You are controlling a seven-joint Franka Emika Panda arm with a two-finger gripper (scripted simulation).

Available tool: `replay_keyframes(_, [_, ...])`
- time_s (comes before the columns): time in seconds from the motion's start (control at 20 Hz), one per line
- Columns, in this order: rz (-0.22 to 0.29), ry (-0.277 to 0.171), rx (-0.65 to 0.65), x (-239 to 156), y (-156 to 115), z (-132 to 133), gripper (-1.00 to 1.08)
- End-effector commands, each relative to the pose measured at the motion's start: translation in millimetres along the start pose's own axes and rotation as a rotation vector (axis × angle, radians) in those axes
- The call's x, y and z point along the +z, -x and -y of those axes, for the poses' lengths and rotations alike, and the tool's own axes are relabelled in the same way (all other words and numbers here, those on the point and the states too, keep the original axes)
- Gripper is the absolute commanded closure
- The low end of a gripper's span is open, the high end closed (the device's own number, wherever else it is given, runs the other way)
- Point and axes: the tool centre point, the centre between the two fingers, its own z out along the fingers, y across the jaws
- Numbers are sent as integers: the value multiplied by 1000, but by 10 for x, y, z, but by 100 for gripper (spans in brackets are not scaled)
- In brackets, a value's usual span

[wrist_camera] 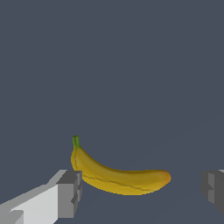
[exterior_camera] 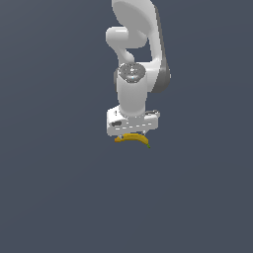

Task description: Pick up the object and move it to a goal position.

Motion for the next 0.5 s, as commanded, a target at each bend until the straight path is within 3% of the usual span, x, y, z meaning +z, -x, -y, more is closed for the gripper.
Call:
replay_keyframes(0.0, [1,4,-45,39,22,-2,-92])
replay_keyframes(0.45, [6,20,-286,234,141,1,-92])
